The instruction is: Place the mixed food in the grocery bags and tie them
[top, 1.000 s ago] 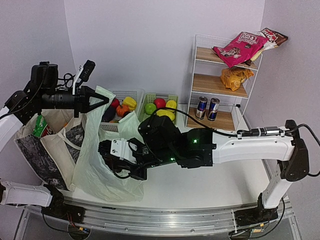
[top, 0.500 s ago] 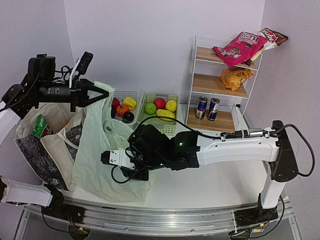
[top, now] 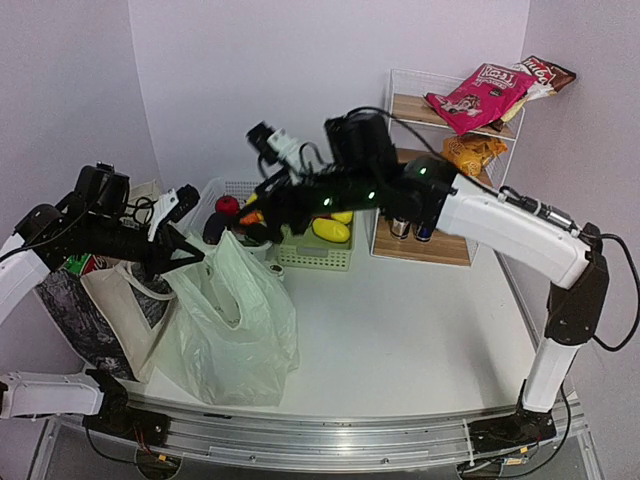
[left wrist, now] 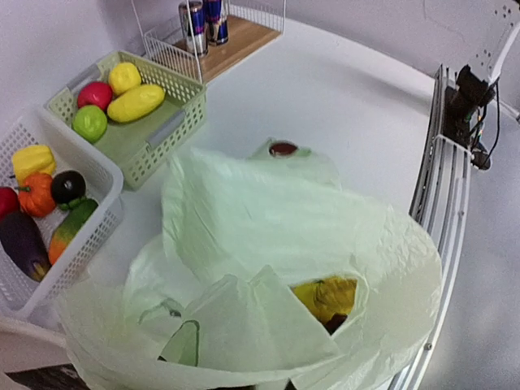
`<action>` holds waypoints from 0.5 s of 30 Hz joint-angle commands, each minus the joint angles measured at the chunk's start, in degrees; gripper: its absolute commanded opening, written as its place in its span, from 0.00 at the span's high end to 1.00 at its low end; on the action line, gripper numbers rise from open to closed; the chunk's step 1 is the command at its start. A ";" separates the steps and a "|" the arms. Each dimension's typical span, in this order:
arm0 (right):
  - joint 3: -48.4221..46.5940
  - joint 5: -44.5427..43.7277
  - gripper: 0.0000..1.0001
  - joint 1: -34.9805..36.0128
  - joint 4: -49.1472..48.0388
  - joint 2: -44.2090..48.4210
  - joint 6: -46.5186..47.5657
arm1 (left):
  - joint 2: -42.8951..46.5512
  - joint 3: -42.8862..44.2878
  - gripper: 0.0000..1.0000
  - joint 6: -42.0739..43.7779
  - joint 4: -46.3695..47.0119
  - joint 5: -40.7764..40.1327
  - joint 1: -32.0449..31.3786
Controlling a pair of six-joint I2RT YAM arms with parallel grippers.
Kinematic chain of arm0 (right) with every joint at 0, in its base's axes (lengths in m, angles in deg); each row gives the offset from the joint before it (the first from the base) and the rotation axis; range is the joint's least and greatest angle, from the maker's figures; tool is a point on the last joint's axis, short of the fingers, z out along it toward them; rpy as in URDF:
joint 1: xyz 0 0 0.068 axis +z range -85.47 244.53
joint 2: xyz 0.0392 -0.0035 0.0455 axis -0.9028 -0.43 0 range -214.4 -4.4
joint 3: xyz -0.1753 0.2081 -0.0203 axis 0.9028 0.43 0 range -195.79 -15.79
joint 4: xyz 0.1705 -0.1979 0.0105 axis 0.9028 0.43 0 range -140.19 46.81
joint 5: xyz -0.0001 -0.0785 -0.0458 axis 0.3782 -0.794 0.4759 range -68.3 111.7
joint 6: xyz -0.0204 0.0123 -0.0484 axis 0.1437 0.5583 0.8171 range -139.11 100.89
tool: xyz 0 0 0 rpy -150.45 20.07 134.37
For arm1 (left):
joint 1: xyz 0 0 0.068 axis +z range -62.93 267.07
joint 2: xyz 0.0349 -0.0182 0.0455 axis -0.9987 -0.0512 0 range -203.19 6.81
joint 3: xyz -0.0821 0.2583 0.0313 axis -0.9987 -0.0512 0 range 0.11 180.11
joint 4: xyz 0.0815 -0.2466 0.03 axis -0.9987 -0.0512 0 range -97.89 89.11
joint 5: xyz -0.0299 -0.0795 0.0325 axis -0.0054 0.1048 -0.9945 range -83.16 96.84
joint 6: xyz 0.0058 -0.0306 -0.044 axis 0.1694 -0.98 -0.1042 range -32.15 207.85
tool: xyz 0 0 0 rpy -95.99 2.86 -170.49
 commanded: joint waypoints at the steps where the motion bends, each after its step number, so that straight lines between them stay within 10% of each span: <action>1: -7.53 3.40 0.12 -6.58 4.09 1.56 -7.59 | 3.55 -2.48 1.00 2.89 -2.68 -3.35 0.14; 15: -29.28 -13.81 0.23 -20.63 16.22 -30.08 9.92 | 2.99 -3.16 1.00 1.55 -4.63 -3.76 0.13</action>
